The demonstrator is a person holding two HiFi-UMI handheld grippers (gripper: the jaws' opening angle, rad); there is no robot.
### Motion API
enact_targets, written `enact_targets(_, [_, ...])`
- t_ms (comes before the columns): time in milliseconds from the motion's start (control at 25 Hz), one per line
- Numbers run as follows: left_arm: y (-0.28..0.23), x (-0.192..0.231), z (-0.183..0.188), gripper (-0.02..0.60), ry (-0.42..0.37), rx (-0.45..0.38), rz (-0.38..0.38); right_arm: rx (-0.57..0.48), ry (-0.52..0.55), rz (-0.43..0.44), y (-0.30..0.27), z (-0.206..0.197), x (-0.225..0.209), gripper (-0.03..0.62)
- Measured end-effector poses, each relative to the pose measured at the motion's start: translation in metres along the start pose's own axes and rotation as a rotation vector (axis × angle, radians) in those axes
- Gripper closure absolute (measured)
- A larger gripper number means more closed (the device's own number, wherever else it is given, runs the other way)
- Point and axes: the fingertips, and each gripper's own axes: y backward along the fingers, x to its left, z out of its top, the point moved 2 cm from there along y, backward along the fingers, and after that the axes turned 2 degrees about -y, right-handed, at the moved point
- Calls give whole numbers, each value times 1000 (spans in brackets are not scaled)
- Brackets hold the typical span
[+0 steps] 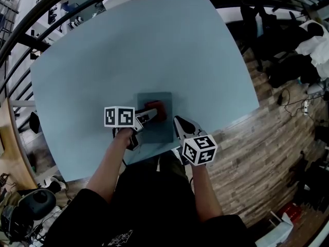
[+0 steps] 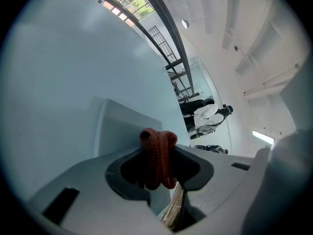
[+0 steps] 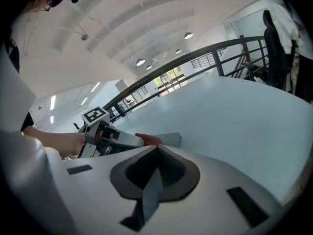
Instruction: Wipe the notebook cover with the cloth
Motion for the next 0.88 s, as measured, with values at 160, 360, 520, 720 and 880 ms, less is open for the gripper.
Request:
enact_targets(160, [13,8,1,448,1,-3,13,9,6,17,-7,0,8,591])
enact_targets(360, [32,20,7,448,8,-29,42,20,29,47,-18,5,16,591])
enact_targets(520, [51,31,8,448,18,-52,65,32,42,70,-27,5,25,591])
enact_targets(720, [68,40,10,448,27,-89,93,38,61,98,-35,7,37,591])
enact_targets(880, [80,45,9,448,31,-110,116,39,72,111,-36,9,40,591])
